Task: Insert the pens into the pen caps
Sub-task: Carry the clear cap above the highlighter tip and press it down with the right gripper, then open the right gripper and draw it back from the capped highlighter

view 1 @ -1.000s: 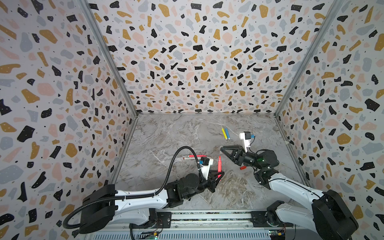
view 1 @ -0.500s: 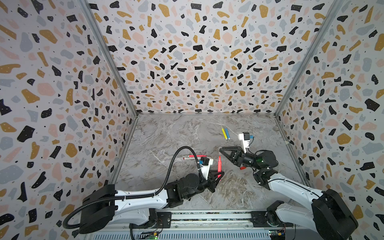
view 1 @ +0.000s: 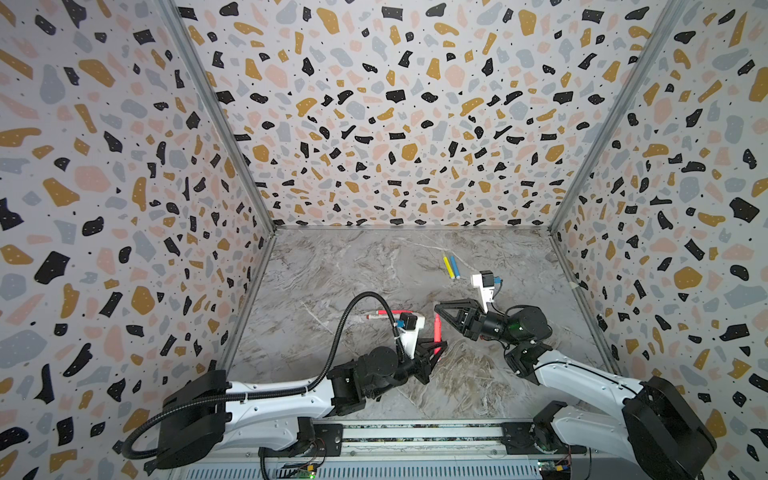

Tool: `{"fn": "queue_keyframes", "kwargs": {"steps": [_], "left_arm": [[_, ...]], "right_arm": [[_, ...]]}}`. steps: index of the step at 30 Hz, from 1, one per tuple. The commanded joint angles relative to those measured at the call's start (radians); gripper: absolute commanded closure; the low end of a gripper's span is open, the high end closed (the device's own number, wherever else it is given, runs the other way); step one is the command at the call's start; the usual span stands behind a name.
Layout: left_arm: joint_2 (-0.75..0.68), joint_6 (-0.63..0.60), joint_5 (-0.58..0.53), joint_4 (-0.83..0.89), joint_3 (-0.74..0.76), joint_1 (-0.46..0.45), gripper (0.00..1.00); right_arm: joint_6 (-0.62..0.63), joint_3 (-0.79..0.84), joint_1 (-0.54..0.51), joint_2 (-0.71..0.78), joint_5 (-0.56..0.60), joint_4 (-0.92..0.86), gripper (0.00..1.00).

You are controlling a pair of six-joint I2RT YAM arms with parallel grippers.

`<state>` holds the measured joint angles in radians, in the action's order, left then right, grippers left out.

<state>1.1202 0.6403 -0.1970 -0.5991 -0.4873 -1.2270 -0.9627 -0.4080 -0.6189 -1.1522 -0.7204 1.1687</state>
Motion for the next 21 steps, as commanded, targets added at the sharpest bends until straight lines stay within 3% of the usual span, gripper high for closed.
{"fn": "queue_keyframes", "kwargs": {"steps": [1,10,21], "left_arm": [[-0.03,-0.022,-0.023,-0.039,-0.04,-0.005,1.0],[-0.073,-0.035,-0.067,-0.047,-0.043,-0.005,1.0],[-0.067,-0.065,-0.036,-0.071,-0.06,-0.004,1.0]], "right_arm": [[0.025,0.025,-0.019,0.011,0.011,0.028,0.88],[0.077,0.074,-0.055,0.055,0.044,-0.005,0.86],[0.208,0.048,-0.087,0.154,0.075,-0.182,0.64]]}}
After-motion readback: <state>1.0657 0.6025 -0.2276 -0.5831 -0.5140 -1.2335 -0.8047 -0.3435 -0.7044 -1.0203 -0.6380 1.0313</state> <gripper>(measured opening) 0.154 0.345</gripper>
